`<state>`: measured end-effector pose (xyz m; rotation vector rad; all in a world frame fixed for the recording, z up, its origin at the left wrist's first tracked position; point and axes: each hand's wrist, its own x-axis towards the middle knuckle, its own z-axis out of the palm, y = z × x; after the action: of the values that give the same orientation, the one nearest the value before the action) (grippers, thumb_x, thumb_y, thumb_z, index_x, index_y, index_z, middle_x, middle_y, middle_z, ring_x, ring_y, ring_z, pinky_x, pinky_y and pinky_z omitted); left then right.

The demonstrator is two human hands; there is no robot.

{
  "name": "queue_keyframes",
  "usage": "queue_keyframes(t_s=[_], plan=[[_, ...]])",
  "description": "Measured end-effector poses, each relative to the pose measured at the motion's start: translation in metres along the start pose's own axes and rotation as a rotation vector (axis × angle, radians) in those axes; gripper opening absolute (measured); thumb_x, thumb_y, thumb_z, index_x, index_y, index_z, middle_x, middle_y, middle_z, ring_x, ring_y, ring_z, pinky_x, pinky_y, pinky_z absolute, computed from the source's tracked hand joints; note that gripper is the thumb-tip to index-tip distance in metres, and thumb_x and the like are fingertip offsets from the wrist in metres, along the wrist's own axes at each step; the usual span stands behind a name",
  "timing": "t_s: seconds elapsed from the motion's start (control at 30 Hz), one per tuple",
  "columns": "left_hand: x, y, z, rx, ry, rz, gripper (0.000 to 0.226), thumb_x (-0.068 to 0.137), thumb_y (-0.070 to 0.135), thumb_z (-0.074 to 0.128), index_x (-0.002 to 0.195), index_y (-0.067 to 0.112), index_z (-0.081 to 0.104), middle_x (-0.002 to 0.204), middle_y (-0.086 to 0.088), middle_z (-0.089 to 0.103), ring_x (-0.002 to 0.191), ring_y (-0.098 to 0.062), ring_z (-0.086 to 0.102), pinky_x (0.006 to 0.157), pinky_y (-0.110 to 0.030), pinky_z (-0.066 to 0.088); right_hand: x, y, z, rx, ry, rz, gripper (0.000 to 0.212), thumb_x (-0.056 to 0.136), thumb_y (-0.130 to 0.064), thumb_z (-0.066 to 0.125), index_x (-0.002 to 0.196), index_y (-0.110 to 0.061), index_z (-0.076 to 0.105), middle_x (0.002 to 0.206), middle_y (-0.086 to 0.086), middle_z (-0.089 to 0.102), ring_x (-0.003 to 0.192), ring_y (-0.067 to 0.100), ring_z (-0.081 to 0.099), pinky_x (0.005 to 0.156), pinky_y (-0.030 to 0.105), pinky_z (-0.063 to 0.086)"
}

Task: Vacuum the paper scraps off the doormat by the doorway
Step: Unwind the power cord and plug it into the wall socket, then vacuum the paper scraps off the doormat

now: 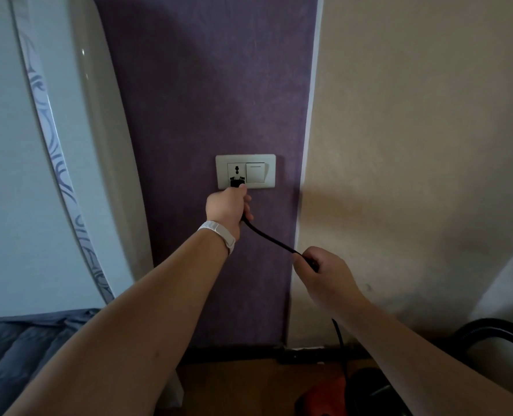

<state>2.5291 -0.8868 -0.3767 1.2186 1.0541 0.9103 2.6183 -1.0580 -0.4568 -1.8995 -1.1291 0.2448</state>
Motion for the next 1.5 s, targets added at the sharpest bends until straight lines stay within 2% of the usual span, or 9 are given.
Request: queue_keyframes(t_s=[0.2,0.4,0.6,0.77,1.03,1.2,1.33,1.43,1.5], plan=[[0.0,0.002,0.007,-0.068,0.057,-0.017,0.027,0.096,0.02,0.056,0.074,0.006,0.063,0.057,-0.002,0.053,0.045,-0.015,0.048,0.029,-0.012,0.028,-0.002,0.0,0.0,0.014,0.017,-0.003,0.037,0.099,-0.03,0.054,0.066,-0.016,0.047,0.056,-0.004,0.042,0.045,0.004,0.04,0.045,0.018,0.03],[0.003,0.0,0.015,-0.068,0.117,0.007,0.029,0.094,0.022,0.057,0.068,0.009,0.063,0.051,0.0,0.053,0.04,-0.014,0.05,0.044,-0.023,0.036,-0.005,0.003,0.0,0.008,-0.011,-0.041,0.037,0.1,-0.027,0.055,0.065,-0.018,0.047,0.055,-0.006,0.042,0.047,0.003,0.043,0.048,0.018,0.033],[0.009,-0.005,0.016,-0.049,0.124,0.063,0.027,0.091,0.019,0.057,0.067,0.009,0.061,0.052,0.002,0.053,0.031,-0.008,0.047,0.048,-0.024,0.038,-0.002,0.005,-0.002,0.041,0.006,-0.084,0.037,0.1,-0.028,0.056,0.064,-0.022,0.047,0.054,-0.007,0.044,0.05,0.002,0.045,0.049,0.019,0.035],[0.014,0.0,0.02,-0.044,0.175,0.166,0.022,0.085,0.014,0.053,0.065,0.006,0.055,0.05,0.0,0.05,0.033,-0.009,0.048,0.037,-0.016,0.034,-0.004,-0.001,0.001,0.08,-0.002,-0.12,0.034,0.101,-0.026,0.054,0.067,-0.024,0.05,0.06,-0.022,0.054,0.053,0.001,0.05,0.049,0.015,0.037],[0.007,-0.002,0.024,-0.081,0.17,0.158,0.028,0.089,0.019,0.054,0.063,0.009,0.057,0.046,-0.002,0.053,0.034,-0.012,0.05,0.042,-0.022,0.039,0.0,0.005,0.003,0.072,0.02,-0.037,0.033,0.101,-0.03,0.054,0.068,-0.022,0.051,0.057,-0.007,0.047,0.048,0.001,0.045,0.045,0.017,0.034],[-0.018,-0.026,0.019,0.088,0.061,0.231,0.03,0.091,0.038,0.058,0.085,0.009,0.064,0.065,0.001,0.066,0.06,-0.014,0.064,0.057,-0.031,0.052,-0.009,0.007,0.006,0.081,-0.039,-0.056,0.028,0.101,-0.029,0.053,0.076,-0.015,0.054,0.061,-0.005,0.049,0.051,0.004,0.048,0.047,0.018,0.038],[-0.061,-0.076,0.005,0.276,-0.002,0.45,0.015,0.091,0.033,0.065,0.088,0.02,0.061,0.08,0.001,0.069,0.072,-0.008,0.065,0.064,-0.022,0.051,-0.017,0.015,0.007,0.102,-0.076,-0.025,0.019,0.1,-0.031,0.054,0.083,-0.022,0.057,0.07,-0.004,0.058,0.056,0.005,0.054,0.049,0.015,0.039],[-0.084,-0.116,-0.01,0.395,-0.155,0.535,0.005,0.092,0.022,0.067,0.092,0.019,0.063,0.081,0.007,0.066,0.072,-0.001,0.063,0.062,-0.012,0.048,-0.027,0.026,0.009,0.099,-0.125,-0.036,0.009,0.098,-0.036,0.056,0.096,-0.028,0.06,0.092,-0.01,0.066,0.079,0.005,0.063,0.064,0.018,0.045],[-0.092,-0.14,-0.019,0.491,-0.283,0.575,0.005,0.091,0.019,0.068,0.096,0.017,0.066,0.085,0.008,0.067,0.078,-0.001,0.064,0.066,-0.013,0.05,-0.034,0.036,0.008,0.024,-0.145,-0.046,0.02,0.098,-0.037,0.056,0.114,-0.027,0.062,0.108,-0.01,0.065,0.094,0.007,0.061,0.077,0.022,0.046]])
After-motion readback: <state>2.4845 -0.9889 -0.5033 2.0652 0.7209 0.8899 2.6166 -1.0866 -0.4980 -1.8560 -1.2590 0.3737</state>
